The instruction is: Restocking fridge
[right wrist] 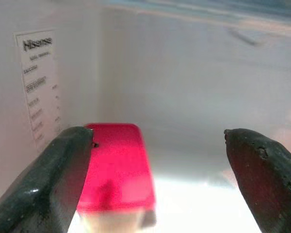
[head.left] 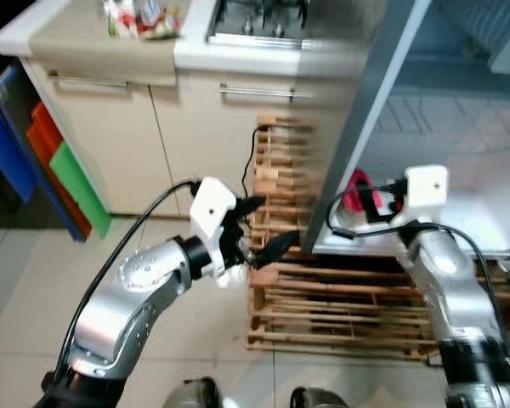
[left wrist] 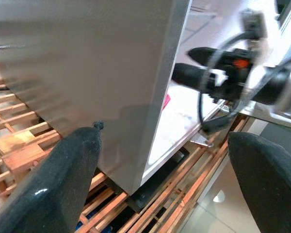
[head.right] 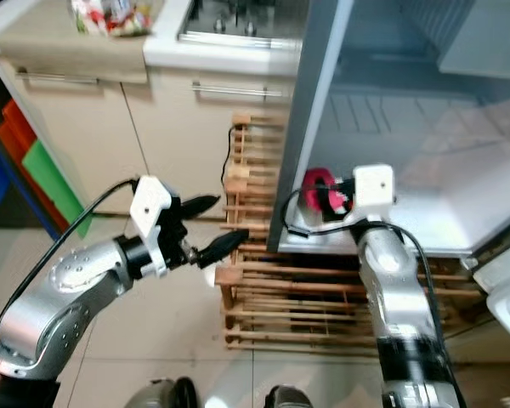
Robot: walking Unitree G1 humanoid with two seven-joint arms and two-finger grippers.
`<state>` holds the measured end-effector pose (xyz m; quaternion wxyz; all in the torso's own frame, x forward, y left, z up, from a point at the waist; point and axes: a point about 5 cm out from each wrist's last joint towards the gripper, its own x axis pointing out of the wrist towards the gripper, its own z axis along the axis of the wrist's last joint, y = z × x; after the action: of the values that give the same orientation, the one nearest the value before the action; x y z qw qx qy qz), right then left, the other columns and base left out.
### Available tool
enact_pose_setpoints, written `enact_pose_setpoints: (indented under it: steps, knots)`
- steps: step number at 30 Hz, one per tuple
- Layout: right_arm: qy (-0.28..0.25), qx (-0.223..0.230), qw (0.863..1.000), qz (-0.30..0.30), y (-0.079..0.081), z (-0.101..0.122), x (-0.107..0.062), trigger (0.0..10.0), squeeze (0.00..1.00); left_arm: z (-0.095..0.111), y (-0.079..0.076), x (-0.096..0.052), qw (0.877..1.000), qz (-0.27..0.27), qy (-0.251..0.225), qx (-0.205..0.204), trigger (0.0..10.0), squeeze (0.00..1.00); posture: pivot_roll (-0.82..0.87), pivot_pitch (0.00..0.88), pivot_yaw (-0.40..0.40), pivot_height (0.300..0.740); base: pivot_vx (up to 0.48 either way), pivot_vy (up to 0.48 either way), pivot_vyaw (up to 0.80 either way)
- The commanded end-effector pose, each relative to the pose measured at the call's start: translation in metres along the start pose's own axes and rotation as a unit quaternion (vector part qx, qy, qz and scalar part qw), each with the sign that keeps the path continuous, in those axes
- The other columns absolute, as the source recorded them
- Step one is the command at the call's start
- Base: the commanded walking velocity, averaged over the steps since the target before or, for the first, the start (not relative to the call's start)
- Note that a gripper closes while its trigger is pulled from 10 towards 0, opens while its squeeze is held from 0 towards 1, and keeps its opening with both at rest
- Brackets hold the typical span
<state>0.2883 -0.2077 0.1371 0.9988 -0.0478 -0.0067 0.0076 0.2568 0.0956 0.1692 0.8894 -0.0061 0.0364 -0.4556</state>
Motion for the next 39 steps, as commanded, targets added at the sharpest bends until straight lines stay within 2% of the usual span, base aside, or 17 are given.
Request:
enact_pose_setpoints:
  steps: [1, 6, 8, 9, 13, 23, 24, 31, 39]
  knots:
    - [0.014, 0.002, 1.0, -0.028, -0.008, -0.004, -0.015, 10.0, 0.0, 0.002, -0.002, -0.001, 1.0, -0.003, -0.001, 0.003, 10.0, 0.0, -0.14, 0.142, -0.034, 0.74, 0.0, 0.0, 0.0]
    - [0.061, 0.007, 0.998, -0.027, -0.008, -0.023, -0.034, 10.0, 0.0, 0.001, -0.003, 0.001, 1.0, -0.007, 0.001, 0.003, 10.0, 0.0, -0.15, 0.137, -0.038, 0.74, 0.0, 0.0, 0.0]
    - [0.07, 0.008, 0.997, -0.023, -0.007, -0.028, -0.037, 10.0, 0.0, 0.001, -0.003, 0.001, 1.0, -0.007, 0.001, 0.003, 10.0, 0.0, -0.15, 0.137, -0.038, 0.74, 0.0, 0.0, 0.0]
    - [0.098, 0.007, 0.995, -0.014, -0.004, -0.04, -0.041, 10.0, 0.0, 0.0, -0.003, 0.002, 1.0, -0.008, 0.0, 0.003, 10.0, 0.0, -0.15, 0.131, -0.04, 0.74, 0.0, 0.0, 0.0]
    - [0.119, 0.001, 0.993, -0.003, 0.0, -0.049, -0.04, 10.0, 0.0, 0.0, -0.004, 0.003, 1.0, -0.007, -0.001, 0.003, 10.0, 0.0, -0.15, 0.126, -0.041, 0.74, 0.0, 0.0, 0.0]
    - [0.128, -0.001, 0.991, 0.028, 0.011, -0.051, -0.019, 10.0, 0.0, 0.0, -0.004, 0.003, 1.0, -0.003, -0.002, 0.005, 10.0, 0.0, -0.14, 0.117, -0.057, 0.74, 0.0, 0.0, 0.0]
    - [0.126, -0.005, 0.992, 0.03, 0.012, -0.051, -0.013, 10.0, 0.0, 0.0, -0.004, 0.002, 1.0, -0.001, -0.002, 0.005, 10.0, 0.0, -0.13, 0.114, -0.066, 0.74, 0.0, 0.0, 0.0]
    - [0.136, -0.025, 0.99, 0.036, 0.015, -0.055, -0.002, 10.0, 0.0, 0.0, -0.003, -0.001, 1.0, 0.008, -0.001, 0.009, 10.0, 0.0, -0.1, 0.107, -0.077, 0.74, 0.0, 0.0, 0.0]
    - [0.123, -0.035, 0.991, 0.042, 0.022, -0.053, 0.024, 10.0, 0.0, 0.001, -0.001, -0.005, 1.0, 0.017, 0.002, 0.015, 10.0, 0.0, -0.08, 0.11, -0.078, 0.74, 0.0, 0.0, 0.0]
